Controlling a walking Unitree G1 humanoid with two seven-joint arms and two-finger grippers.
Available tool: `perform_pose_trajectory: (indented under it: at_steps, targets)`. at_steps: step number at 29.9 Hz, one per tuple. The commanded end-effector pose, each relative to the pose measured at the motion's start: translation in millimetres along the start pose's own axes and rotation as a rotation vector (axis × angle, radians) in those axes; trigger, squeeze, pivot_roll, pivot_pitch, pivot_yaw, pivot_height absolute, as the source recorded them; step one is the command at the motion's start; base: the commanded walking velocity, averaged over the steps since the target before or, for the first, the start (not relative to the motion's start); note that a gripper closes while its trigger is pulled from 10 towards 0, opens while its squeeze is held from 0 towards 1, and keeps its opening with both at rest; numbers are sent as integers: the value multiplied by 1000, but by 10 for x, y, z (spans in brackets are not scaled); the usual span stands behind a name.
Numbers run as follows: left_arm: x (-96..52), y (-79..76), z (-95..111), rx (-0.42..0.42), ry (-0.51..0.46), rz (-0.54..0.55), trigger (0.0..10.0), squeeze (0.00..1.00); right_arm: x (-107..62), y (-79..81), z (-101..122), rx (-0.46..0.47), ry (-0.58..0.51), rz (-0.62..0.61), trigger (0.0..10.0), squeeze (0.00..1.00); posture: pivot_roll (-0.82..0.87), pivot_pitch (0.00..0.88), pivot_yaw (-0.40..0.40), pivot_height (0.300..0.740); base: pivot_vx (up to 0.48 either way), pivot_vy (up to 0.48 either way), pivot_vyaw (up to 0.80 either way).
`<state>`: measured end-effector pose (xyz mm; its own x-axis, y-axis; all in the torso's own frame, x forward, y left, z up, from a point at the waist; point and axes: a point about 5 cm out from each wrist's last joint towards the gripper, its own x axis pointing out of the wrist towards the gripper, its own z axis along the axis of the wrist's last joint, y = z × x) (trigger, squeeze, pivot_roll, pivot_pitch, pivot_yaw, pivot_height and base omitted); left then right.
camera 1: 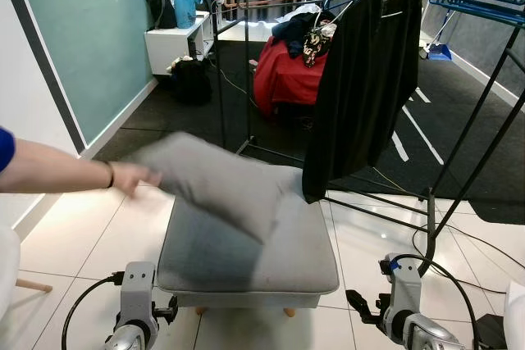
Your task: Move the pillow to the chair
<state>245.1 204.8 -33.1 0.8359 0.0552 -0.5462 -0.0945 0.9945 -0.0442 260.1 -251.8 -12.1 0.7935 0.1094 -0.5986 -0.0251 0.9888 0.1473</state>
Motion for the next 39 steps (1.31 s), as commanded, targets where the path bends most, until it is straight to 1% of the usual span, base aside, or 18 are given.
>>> perform_pose_trajectory:
  at_steps: [1, 2, 4, 5, 6, 7, 10, 12, 13, 15, 18, 21, 25, 31, 33, 34, 35, 39]
  targets:
    - [13, 27, 43, -10, -18, -3, 10000, 0, 45, 57, 106, -32, -31, 4, 10000, 0, -180, 0, -19, 740, 0, 0, 0]
    - [27, 30, 89, -7, -37, 4, 10000, 0, 74, 113, 183, 3, -58, 48, 10000, 0, -185, 0, -14, 740, 0, 0, 0]
    - [27, 30, 89, -7, -37, 4, 10000, 0, 74, 113, 183, 3, -58, 48, 10000, 0, -185, 0, -14, 740, 0, 0, 0]
    - [41, 36, 138, -12, -59, 20, 10000, 0, 98, 154, 277, 8, -89, 69, 10000, 0, -190, 0, -12, 740, 0, 0, 0]
    - [71, 72, 275, -15, -111, 72, 10000, 0, 152, 266, 463, 16, -142, 116, 10000, 0, -175, 0, -18, 740, 0, 0, 800]
    - [78, 82, 317, -20, -127, 85, 10000, 0, 167, 297, 508, 21, -154, 123, 10000, 0, -175, 0, -18, 740, 0, 0, 800]
    - [82, 89, 357, -24, -144, 88, 10000, 0, 180, 331, 548, 24, -163, 135, 10000, 0, -173, 0, -17, 740, 0, 0, 800]
    - [80, 91, 447, -29, -195, 84, 10000, 0, 215, 426, 646, 14, -183, 167, 10000, 0, -170, 0, -22, 740, 0, 0, 800]
    - [80, 91, 447, -29, -195, 84, 10000, 0, 215, 426, 646, 14, -183, 167, 10000, 0, -170, 0, -22, 740, 0, 0, 800]
    - [79, 99, 512, -28, -232, 85, 10000, 0, 239, 500, 740, 11, -206, 185, 10000, 0, -171, 0, -29, 740, 0, 0, 800]
    - [79, 109, 531, -35, -239, 88, 10000, 0, 249, 531, 792, 13, -217, 193, 10000, 0, -177, 0, -25, 740, 0, 0, 800]
    - [84, 116, 573, -51, -251, 82, 10000, 0, 262, 613, 973, 12, -264, 230, 10000, 0, -183, 0, -20, 740, 0, 0, 800]
    - [81, 112, 630, -53, -274, 74, 10000, 0, 263, 624, 1035, 24, -285, 227, 10000, 0, -183, 0, -18, 740, 0, 0, 800]
    - [69, 123, 648, -50, -284, 80, 10000, 0, 267, 633, 1025, 30, -285, 225, 10000, 0, -185, 0, -17, 740, 0, 0, 800]
    - [61, 125, 641, -54, -282, 75, 10000, 0, 269, 638, 1013, 31, -284, 224, 10000, 0, -181, 0, -15, 740, 0, 0, 800]
    - [54, 130, 632, -71, -277, 69, 10000, 0, 270, 635, 1012, 30, -287, 213, 10000, 0, -180, 0, -14, 740, 0, 0, 800]
    - [47, 135, 623, -67, -269, 68, 10000, 0, 271, 624, 1021, 46, -292, 197, 10000, 0, -180, 0, -15, 740, 0, -480, 0]
    - [45, 129, 611, -69, -257, 67, 10000, 0, 278, 614, 1029, 32, -280, 165, 10000, 0, -178, 0, -15, 740, 0, -480, 0]
